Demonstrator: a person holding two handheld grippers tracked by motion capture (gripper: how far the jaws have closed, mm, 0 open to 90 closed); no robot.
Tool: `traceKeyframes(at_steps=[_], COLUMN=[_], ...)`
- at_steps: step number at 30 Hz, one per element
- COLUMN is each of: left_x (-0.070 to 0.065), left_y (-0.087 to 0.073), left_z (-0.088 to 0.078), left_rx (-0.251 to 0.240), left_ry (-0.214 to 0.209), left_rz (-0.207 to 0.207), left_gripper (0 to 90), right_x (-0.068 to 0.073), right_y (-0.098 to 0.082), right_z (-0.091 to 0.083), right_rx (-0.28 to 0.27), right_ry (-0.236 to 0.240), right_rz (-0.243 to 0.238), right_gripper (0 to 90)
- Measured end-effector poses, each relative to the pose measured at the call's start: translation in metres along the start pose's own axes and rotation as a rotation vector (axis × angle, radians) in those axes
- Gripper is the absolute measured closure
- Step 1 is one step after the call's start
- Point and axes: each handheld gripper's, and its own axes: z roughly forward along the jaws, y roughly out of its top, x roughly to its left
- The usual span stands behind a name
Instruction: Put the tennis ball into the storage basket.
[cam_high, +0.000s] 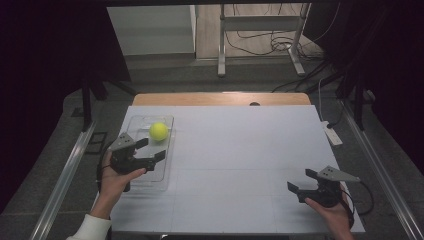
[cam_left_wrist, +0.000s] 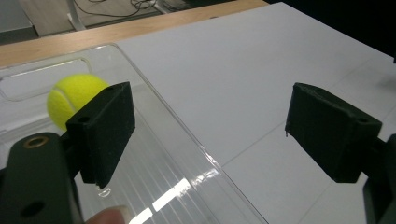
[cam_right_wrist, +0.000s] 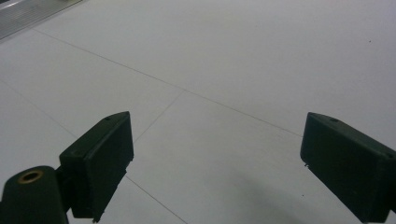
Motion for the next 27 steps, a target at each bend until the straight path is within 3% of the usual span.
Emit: traceKeyframes(at_steps=[7,12,27], left_x=[-0.011,-0.021,-0.025], left_y=[-0.013,-0.024,-0.043], left_z=[-0.002,-0.002,-0.001], left_rx=[-0.005,0.009,0.030], left_ry=[-0.030,-0.035,-0.044], left_rz=[0.007,0.034,0.037], left_gripper=[15.3,14.9,14.7], right_x=[0.000,0.000,0.000], right_y=[0.000,0.000,0.001], right_z=[0.000,0.000,-0.001], right_rx=[0.001,0.000,-0.015], right_ry=[-0.001,-0.001,0.008], right_rz=[0.001,0.001,0.000], right_gripper=[9.8,9.8,9.8])
